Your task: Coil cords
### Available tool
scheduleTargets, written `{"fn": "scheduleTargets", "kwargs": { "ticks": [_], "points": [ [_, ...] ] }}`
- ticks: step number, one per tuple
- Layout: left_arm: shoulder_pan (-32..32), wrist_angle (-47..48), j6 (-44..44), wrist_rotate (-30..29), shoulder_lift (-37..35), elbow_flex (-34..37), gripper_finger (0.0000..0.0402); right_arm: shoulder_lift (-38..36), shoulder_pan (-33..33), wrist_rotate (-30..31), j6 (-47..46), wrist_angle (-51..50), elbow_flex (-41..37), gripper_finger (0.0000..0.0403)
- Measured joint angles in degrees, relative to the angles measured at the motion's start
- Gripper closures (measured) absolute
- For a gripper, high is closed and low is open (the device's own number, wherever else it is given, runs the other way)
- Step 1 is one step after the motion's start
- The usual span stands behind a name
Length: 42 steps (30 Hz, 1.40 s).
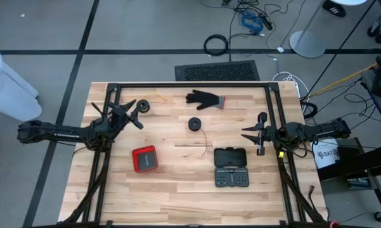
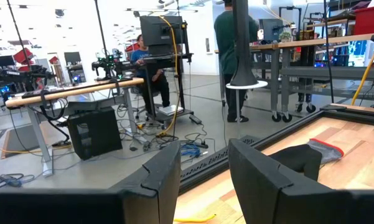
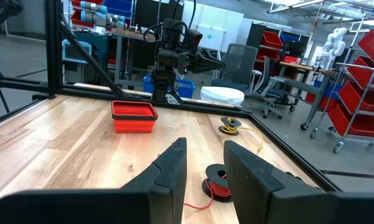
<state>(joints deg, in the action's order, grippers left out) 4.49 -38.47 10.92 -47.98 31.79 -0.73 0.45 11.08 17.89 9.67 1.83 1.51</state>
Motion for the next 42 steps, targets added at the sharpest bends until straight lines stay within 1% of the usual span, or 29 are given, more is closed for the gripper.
{"fn": "scheduleTargets", "kwargs": {
  "ticks": [8,20,22,23,25,28,31,33,36,39,41,42],
  "points": [
    [0.0,0.0,0.0,0.0,0.0,0.0,0.0259,0.0,0.0,0.0,0.4,0.0,0.0,0.0309],
    [0.0,0.0,0.0,0.0,0.0,0.0,0.0259,0.0,-0.3,0.5,14.3,0.1,0.0,0.0309],
    [0.0,0.0,0.2,0.0,0.0,0.0,0.0259,0.0,-0.3,0.0,15.0,0.1,0.0,0.0309],
    [0.0,0.0,1.2,0.0,0.0,0.0,0.0259,0.0,-0.3,0.0,14.6,0.1,0.0,0.0309],
    [0.0,0.0,6.4,0.0,0.0,0.0,0.0259,0.0,-0.3,-0.3,11.5,0.4,0.0,0.0309],
    [0.0,0.0,11.9,0.0,0.0,0.0,0.0259,0.0,-0.3,-0.4,3.1,2.6,0.0,0.0309],
    [0.0,0.0,12.1,0.0,0.0,0.0,0.0259,0.0,-0.2,-0.4,-5.6,6.7,0.0,0.0309],
    [0.0,0.0,12.1,0.0,0.0,0.0,0.0259,0.0,-0.2,-0.3,-8.6,10.4,0.0,0.0309],
    [0.0,0.0,12.0,0.0,0.0,0.0,0.0259,0.0,-0.2,-0.2,-10.3,15.5,0.0,0.0309],
    [0.0,-0.1,11.9,0.0,0.0,0.0,0.0259,0.0,-0.2,-0.1,-9.4,21.2,0.0,0.0309],
    [0.0,-0.1,9.1,0.0,0.0,0.0,0.0259,0.0,-0.2,-0.9,-11.5,23.2,0.0,0.0309],
    [0.0,-0.1,6.4,0.0,0.0,0.0,0.0259,0.3,-0.2,-2.3,-12.7,23.8,0.0,0.0309]
  ]
}}
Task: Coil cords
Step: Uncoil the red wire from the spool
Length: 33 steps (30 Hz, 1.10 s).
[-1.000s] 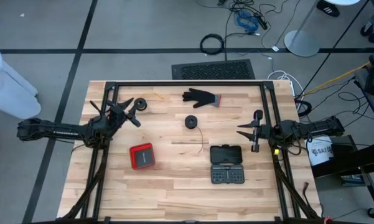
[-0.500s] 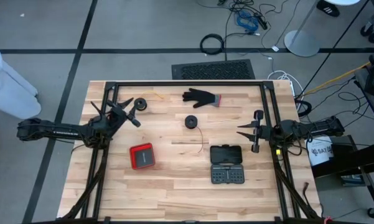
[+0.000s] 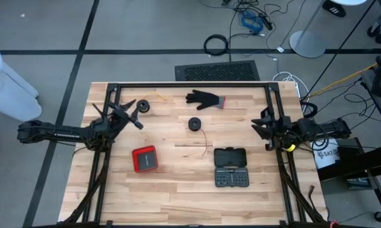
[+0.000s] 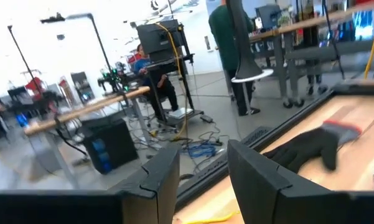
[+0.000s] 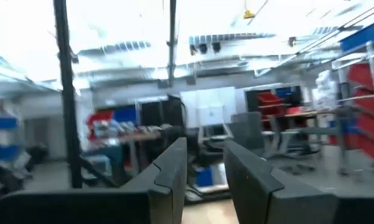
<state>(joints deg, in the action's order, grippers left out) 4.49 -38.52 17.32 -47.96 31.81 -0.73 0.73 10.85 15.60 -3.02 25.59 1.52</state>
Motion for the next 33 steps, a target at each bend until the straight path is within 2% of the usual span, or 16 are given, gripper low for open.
{"fn": "scheduleTargets", "kwargs": {
  "ticks": [3,6,12,14,21,27,33],
  "points": [
    [0.0,-0.1,-9.0,1.0,0.0,0.0,0.0259,1.3,0.0,-4.1,-2.3,0.3,0.0,0.0309],
    [0.0,-0.2,-17.0,3.9,0.0,0.0,0.0259,4.5,0.0,-4.7,-3.7,1.8,0.0,0.0309],
    [0.0,-1.7,-22.4,12.4,0.0,0.0,0.0259,14.4,0.0,-5.3,0.1,14.9,0.0,0.0309],
    [0.0,-3.1,-24.4,14.8,0.0,0.0,0.0259,17.3,0.0,-5.5,1.8,15.8,1.1,0.0309],
    [0.0,-7.2,-27.6,19.4,0.0,0.0,0.0259,29.9,0.0,-8.6,3.9,10.2,10.2,0.0309],
    [0.0,-6.9,-30.4,19.9,0.0,0.0,0.0259,42.2,0.0,-8.3,7.8,1.9,20.2,0.0309],
    [0.0,-0.5,-24.3,22.5,0.1,0.0,0.0259,54.1,-2.7,-8.2,12.8,-4.0,28.8,0.0309]
  ]
}}
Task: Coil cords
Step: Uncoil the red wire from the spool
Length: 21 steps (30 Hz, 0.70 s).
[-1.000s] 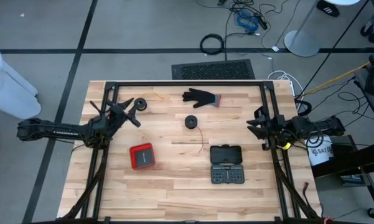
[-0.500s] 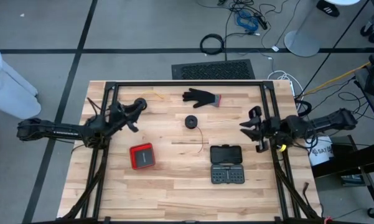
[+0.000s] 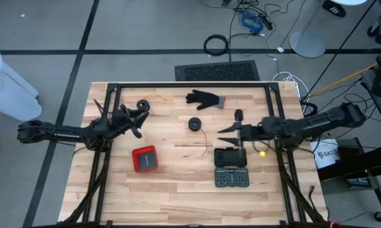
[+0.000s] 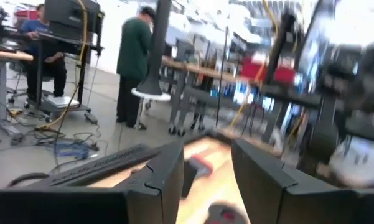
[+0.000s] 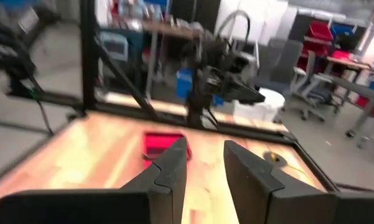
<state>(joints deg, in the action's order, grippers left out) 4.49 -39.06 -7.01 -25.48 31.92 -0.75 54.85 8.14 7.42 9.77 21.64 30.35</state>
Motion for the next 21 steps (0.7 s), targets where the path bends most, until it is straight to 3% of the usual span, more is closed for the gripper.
{"fn": "scheduleTargets", "kwargs": {
  "ticks": [5,11,16,21],
  "points": [
    [0.0,6.7,3.3,-0.9,1.7,0.0,0.0259,10.5,-5.2,0.0,3.1,-0.7,5.5,0.0309],
    [0.0,10.3,8.8,-10.2,3.9,-0.6,0.0259,21.9,-9.3,-0.1,3.9,-0.8,11.7,0.0309],
    [0.6,20.7,16.2,-18.2,5.5,-6.7,0.0259,29.0,-10.0,-0.3,2.4,-0.5,15.0,0.0309],
    [4.5,35.2,14.3,-18.1,9.5,-13.7,0.0259,33.6,-10.1,-0.2,2.3,0.3,16.9,0.0309]
  ]
}}
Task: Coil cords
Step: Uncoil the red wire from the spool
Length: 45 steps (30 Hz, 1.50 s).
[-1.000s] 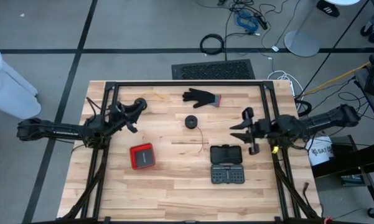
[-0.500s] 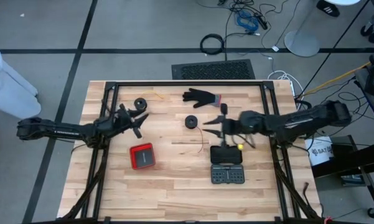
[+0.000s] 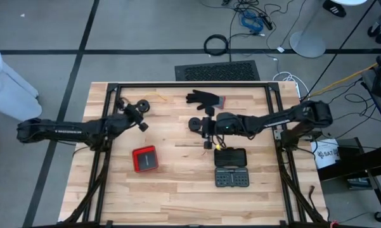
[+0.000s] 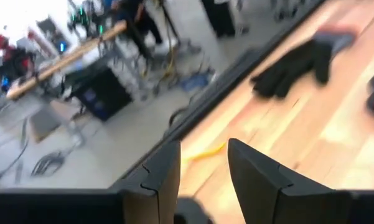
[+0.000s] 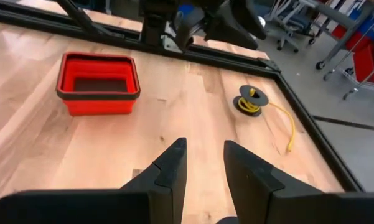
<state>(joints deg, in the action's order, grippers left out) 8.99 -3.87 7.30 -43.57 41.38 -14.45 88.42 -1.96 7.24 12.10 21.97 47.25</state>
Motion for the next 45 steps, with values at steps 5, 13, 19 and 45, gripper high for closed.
{"fn": "scheduleTargets", "kwargs": {
  "ticks": [5,13,19,45],
  "points": [
    [5.3,6.0,-4.0,8.1,6.7,-2.8,0.0259,1.7,0.0,0.2,-1.3,0.2,0.8,0.0309],
    [7.1,-15.6,-5.5,27.8,20.3,-2.9,0.0259,2.0,-0.5,0.4,-0.6,-7.9,0.8,0.0309],
    [7.1,-28.9,-5.5,34.5,32.4,-4.1,0.0259,5.7,-1.4,2.2,3.3,-11.6,0.8,0.0309],
    [6.6,-29.1,-0.3,41.0,59.7,-24.5,0.0259,18.7,-1.4,16.6,19.4,-2.8,0.8,0.0309]
  ]
}}
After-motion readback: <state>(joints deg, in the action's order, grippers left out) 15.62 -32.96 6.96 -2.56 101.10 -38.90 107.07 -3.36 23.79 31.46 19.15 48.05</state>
